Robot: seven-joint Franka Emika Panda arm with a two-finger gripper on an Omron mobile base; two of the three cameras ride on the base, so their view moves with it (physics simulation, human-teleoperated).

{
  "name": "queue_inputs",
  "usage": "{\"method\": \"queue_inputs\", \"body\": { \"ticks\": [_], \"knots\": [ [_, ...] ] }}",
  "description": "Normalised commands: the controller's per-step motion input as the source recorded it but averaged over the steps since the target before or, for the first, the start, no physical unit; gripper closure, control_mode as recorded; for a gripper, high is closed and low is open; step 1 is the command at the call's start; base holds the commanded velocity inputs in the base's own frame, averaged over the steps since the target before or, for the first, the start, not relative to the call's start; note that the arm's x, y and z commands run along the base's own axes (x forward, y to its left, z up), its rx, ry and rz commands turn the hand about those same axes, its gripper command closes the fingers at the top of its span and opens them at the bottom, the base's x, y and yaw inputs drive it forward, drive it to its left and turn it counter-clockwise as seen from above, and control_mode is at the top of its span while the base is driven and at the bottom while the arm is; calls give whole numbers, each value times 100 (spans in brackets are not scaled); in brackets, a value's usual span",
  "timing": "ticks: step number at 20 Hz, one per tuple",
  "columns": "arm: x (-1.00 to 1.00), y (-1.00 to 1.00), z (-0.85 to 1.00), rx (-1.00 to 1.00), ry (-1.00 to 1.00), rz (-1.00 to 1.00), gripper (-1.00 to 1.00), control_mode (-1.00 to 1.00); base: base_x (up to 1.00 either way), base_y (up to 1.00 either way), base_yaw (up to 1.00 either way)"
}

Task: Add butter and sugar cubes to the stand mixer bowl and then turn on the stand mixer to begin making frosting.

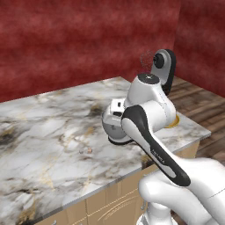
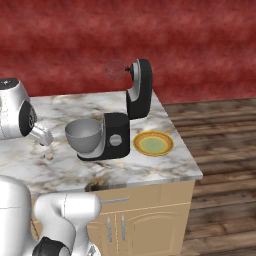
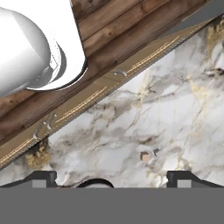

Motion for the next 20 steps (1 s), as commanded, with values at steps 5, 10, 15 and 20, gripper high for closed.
{"method": "queue_inputs", "body": {
  "ticks": [5,10,15,20],
  "knots": [
    [0,24,-49,-1,1,5,-100,-100,0,0,0],
    [3,19,-50,0,10,8,-100,-100,0,0,0],
    [2,13,-51,0,3,4,-100,-100,0,0,0],
    [11,21,-32,0,7,0,-100,-100,0,0,0]
  ]
}}
